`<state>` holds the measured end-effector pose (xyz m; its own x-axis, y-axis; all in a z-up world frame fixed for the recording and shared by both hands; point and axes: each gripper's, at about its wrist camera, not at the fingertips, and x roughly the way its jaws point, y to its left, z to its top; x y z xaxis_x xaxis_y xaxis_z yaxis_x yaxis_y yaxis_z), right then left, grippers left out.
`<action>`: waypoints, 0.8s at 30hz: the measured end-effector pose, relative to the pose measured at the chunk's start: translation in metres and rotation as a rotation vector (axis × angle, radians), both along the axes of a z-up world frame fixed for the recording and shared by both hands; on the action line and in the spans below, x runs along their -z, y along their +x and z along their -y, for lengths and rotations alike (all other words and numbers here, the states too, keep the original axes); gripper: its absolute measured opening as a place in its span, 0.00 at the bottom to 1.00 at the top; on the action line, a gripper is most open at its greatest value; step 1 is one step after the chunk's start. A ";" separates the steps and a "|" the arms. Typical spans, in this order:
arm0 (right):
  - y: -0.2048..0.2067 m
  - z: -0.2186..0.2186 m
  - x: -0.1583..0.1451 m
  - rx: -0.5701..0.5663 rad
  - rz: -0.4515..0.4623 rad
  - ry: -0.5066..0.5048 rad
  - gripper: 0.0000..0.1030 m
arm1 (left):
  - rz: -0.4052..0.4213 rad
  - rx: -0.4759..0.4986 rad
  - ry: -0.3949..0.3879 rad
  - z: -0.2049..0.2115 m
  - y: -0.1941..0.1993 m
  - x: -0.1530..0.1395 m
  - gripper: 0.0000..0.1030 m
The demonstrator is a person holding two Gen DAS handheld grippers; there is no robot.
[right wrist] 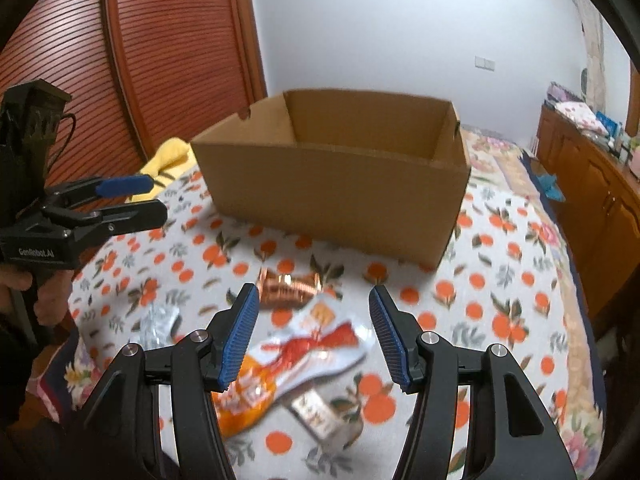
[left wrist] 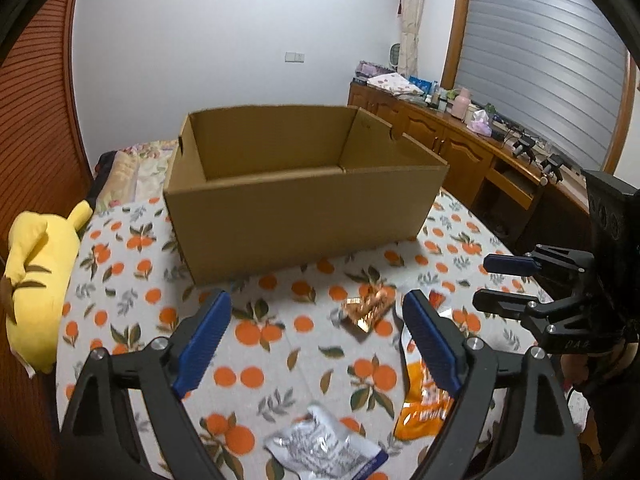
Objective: Organize snacks
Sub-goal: 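Withdraw both tools from the box back to the remaining snacks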
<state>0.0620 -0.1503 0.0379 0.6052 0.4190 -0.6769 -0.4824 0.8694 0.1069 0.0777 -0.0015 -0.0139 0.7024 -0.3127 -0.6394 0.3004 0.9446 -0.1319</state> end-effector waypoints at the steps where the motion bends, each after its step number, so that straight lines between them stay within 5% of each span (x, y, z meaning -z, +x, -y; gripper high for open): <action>1: -0.003 0.001 0.003 -0.002 -0.006 -0.002 0.57 | -0.006 -0.001 -0.003 -0.001 -0.003 0.004 0.86; 24: -0.025 0.006 0.066 -0.049 -0.127 -0.113 0.50 | -0.147 -0.047 -0.013 -0.008 -0.034 0.071 0.86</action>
